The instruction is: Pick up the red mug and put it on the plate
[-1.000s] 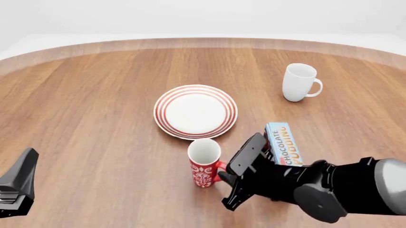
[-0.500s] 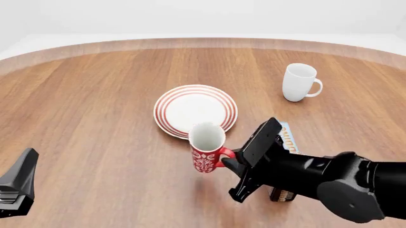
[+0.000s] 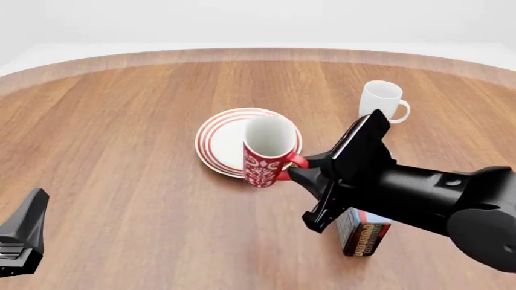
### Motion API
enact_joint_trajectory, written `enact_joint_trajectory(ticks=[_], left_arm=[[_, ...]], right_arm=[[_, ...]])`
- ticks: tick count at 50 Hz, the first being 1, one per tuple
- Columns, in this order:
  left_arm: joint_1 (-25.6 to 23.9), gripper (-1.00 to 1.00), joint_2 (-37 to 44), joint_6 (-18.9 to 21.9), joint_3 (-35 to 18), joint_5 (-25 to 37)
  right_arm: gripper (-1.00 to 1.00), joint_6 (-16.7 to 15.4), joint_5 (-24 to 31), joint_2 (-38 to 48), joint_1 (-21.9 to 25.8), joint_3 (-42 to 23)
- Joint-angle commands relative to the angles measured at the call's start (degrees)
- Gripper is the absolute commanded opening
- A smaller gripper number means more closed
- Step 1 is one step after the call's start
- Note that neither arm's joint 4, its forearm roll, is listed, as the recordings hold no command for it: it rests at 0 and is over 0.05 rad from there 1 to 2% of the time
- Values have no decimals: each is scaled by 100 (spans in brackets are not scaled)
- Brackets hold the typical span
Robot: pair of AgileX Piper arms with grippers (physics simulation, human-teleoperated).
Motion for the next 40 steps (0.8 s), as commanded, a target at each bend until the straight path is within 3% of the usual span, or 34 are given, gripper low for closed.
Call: enact_joint_trajectory(ticks=[1, 24, 40], left_arm=[[0, 100, 0, 0, 0, 0], [0, 100, 0, 0, 0, 0], [0, 100, 0, 0, 0, 0]], right_arm=[[-100, -130, 194, -200, -142, -325], [-100, -386, 249, 27, -618, -918], [-100, -550, -94, 638, -865, -1239]])
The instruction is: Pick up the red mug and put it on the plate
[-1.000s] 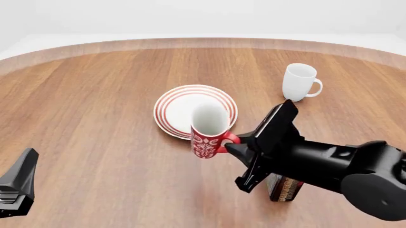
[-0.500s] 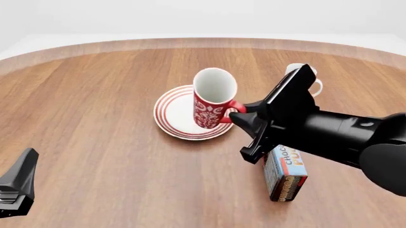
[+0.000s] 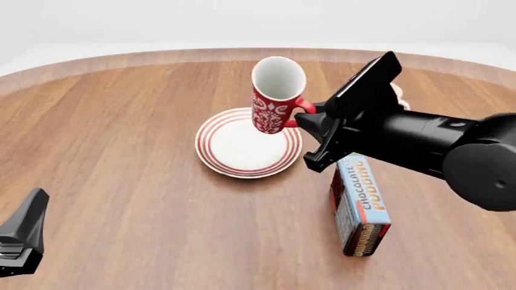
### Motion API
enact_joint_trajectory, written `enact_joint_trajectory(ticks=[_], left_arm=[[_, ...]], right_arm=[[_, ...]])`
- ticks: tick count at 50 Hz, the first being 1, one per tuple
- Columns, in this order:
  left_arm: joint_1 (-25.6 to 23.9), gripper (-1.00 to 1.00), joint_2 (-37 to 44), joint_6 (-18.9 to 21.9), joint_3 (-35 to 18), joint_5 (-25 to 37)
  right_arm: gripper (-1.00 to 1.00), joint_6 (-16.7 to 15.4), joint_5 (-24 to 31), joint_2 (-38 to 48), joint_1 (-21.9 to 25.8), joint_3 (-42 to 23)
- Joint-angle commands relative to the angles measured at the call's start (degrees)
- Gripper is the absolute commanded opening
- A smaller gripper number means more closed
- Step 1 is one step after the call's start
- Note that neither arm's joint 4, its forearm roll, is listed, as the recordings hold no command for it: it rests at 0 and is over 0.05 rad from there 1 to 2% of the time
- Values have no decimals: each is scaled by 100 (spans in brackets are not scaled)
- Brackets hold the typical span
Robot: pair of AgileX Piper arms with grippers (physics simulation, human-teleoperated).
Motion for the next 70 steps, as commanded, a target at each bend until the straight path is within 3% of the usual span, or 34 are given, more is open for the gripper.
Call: enact_joint_trajectory(ticks=[1, 42, 70], left_arm=[[0, 100, 0, 0, 0, 0], [0, 100, 0, 0, 0, 0], [0, 100, 0, 0, 0, 0]], right_arm=[[-100, -110, -224, 378, -210, -259], [-100, -200, -867, 2067, -355, -1226], [-100, -12, -1173, 2879, -564, -1567]])
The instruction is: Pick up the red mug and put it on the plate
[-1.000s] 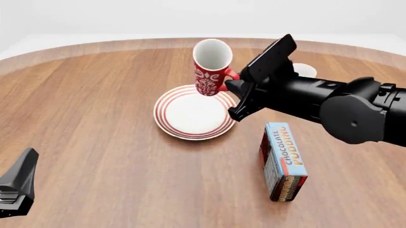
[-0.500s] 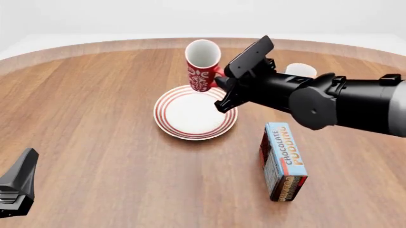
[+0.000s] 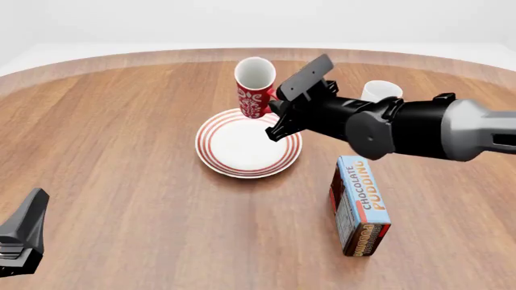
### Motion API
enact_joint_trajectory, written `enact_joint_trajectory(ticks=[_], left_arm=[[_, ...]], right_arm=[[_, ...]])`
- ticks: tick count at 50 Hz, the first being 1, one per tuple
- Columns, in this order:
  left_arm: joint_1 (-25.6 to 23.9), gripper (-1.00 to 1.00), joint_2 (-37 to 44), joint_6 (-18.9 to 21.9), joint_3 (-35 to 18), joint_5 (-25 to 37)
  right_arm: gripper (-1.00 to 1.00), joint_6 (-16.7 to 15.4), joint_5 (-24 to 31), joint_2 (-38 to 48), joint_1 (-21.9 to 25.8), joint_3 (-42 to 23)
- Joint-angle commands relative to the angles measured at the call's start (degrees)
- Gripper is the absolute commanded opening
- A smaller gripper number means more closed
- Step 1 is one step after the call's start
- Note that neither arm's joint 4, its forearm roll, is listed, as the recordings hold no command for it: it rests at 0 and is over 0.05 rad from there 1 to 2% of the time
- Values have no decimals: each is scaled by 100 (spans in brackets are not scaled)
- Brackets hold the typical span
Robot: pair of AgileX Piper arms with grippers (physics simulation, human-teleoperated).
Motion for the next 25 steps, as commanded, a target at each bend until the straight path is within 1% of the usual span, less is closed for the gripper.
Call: enact_joint_trajectory(ticks=[1, 14, 25], left_arm=[[0, 100, 0, 0, 0, 0], [0, 100, 0, 0, 0, 0], [0, 100, 0, 0, 0, 0]], right_arm=[[-100, 78, -78, 288, -93, -173], [-100, 62, -191, 574, -150, -229], [-100, 69, -158, 789, -136, -389]])
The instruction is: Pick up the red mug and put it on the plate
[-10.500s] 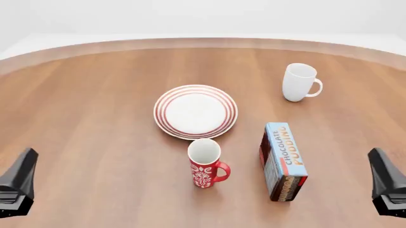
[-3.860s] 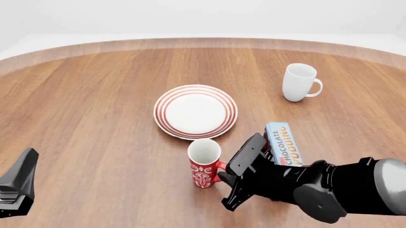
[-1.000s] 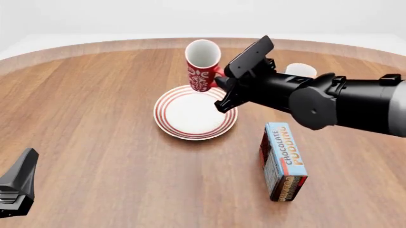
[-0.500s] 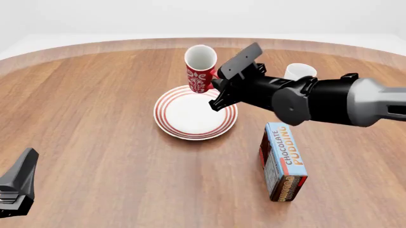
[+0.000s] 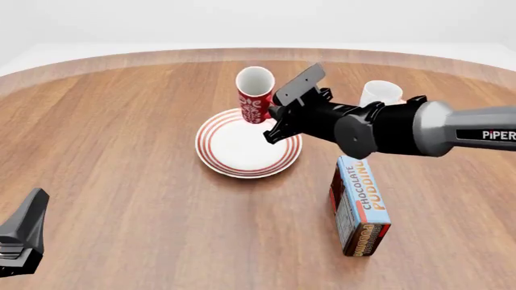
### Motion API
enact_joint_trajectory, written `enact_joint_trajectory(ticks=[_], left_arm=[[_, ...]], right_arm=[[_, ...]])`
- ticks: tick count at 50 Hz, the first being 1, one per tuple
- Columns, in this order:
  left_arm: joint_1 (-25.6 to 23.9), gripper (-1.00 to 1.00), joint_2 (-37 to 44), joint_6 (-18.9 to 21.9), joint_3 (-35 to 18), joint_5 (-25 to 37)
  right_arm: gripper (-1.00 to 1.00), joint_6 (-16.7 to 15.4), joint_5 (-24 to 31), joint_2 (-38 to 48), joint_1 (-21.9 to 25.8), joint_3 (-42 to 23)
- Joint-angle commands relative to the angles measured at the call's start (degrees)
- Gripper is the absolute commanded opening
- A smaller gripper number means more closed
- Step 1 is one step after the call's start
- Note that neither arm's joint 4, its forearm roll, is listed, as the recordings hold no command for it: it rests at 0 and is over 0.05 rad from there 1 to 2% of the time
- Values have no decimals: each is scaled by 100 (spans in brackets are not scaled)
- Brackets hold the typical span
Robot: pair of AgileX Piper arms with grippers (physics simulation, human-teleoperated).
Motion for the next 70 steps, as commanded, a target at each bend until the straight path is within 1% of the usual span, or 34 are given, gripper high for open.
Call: enact_joint_trajectory(ticks=[1, 15, 40, 54, 70], left_arm=[[0, 100, 0, 0, 0, 0], [0, 100, 0, 0, 0, 0], [0, 100, 0, 0, 0, 0], [0, 100, 0, 0, 0, 0], [0, 100, 0, 0, 0, 0]], right_arm=[[-100, 32, -22, 216, -11, -152], [-100, 109, -97, 483, 62, -187], [-100, 89, -274, 777, 22, -149], [-100, 158, -311, 893, 66, -189], [-100, 114, -359, 1081, 48, -265]])
